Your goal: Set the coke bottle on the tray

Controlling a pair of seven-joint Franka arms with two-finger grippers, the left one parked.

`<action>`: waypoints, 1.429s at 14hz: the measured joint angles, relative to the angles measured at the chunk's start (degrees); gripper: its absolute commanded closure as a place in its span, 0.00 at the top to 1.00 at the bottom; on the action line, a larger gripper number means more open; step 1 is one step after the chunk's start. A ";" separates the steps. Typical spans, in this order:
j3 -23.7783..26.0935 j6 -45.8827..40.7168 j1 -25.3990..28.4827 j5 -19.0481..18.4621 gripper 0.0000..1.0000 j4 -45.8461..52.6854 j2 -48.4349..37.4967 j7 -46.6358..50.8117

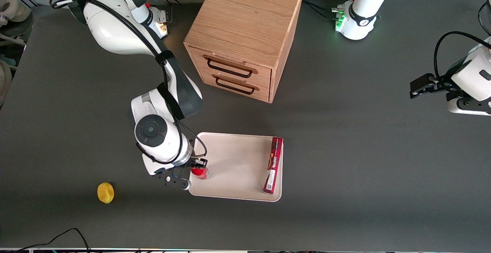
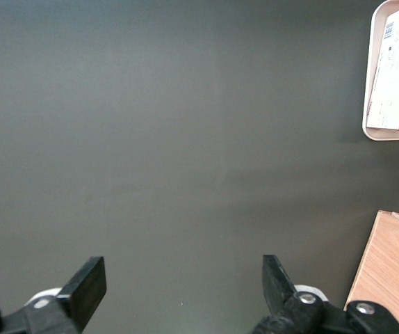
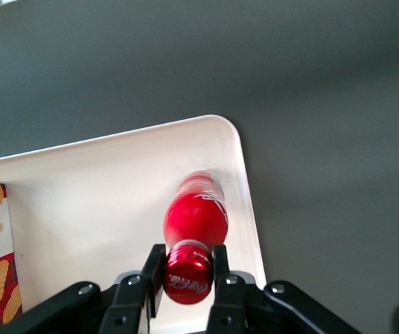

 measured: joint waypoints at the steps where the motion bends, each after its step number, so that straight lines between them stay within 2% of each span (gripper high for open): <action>1: -0.16 0.41 -0.01 0.00 0.00 0.00 0.11 0.00; 4: -0.23 1.85 -0.01 0.00 0.00 0.01 1.02 0.00; 5: -0.24 2.27 -0.01 0.00 0.08 0.01 1.38 0.01; 6: -0.29 2.70 -0.01 -0.11 0.35 0.07 1.58 0.02; 7: -0.31 2.73 -0.04 -0.13 0.82 0.14 1.59 0.02; 8: -0.32 2.80 -0.06 -0.13 1.00 0.15 1.62 0.03; 15: -0.35 0.36 -0.22 -0.74 1.00 2.11 0.42 0.02; 18: -0.23 -5.18 -0.55 -0.74 1.00 0.78 -3.53 -0.92; 20: 0.00 -6.56 -1.36 -0.74 1.00 -5.64 -9.68 -4.04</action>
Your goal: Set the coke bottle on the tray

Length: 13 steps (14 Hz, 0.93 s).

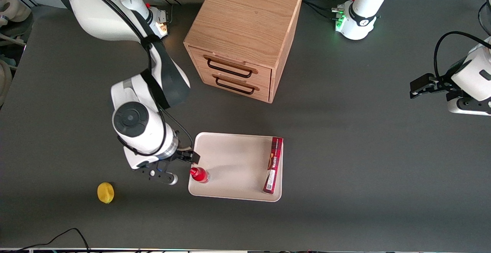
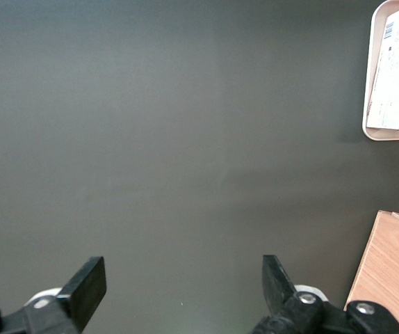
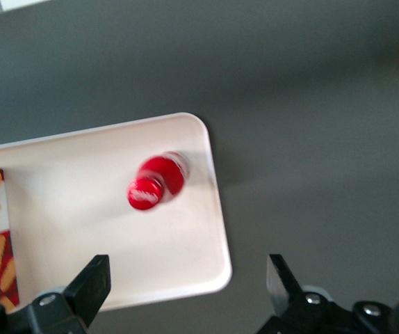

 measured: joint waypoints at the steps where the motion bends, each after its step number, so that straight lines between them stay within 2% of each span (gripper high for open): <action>1: 0.15 -0.51 -0.78 0.00 1.00 -5.03 -4.40 -2.46; 5: 0.60 -2.15 -7.43 0.84 1.00 -27.12 -26.12 -17.61; 7: 0.59 -5.15 -11.89 1.59 1.00 -33.98 -35.16 -25.52; 10: 0.55 -7.49 -17.66 3.96 1.00 -37.63 -42.02 -31.82; 13: 0.62 -7.42 -18.59 4.20 1.00 -38.28 -42.37 -32.14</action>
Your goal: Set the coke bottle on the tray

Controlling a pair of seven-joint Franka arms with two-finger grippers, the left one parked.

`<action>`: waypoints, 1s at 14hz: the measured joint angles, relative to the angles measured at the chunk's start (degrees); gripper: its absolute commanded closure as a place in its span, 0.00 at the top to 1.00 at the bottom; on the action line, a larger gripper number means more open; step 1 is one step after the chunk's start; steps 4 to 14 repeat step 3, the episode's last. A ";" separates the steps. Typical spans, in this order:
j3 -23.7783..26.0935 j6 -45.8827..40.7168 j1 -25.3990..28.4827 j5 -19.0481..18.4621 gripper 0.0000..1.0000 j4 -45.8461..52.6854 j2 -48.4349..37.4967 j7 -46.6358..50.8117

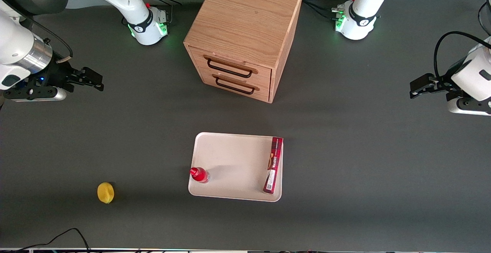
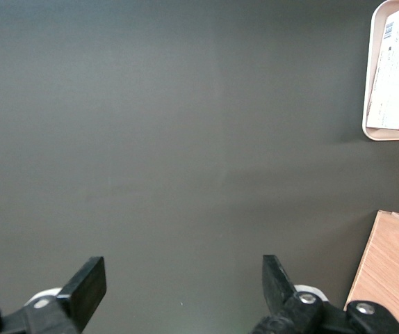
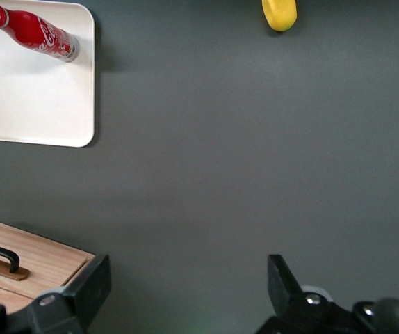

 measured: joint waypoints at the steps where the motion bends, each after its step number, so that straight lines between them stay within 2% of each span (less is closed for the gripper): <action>1: 0.05 0.07 0.00 0.01 1.00 0.00 0.29 0.00; 14: 0.06 0.08 -0.01 0.05 1.00 0.00 0.48 -0.11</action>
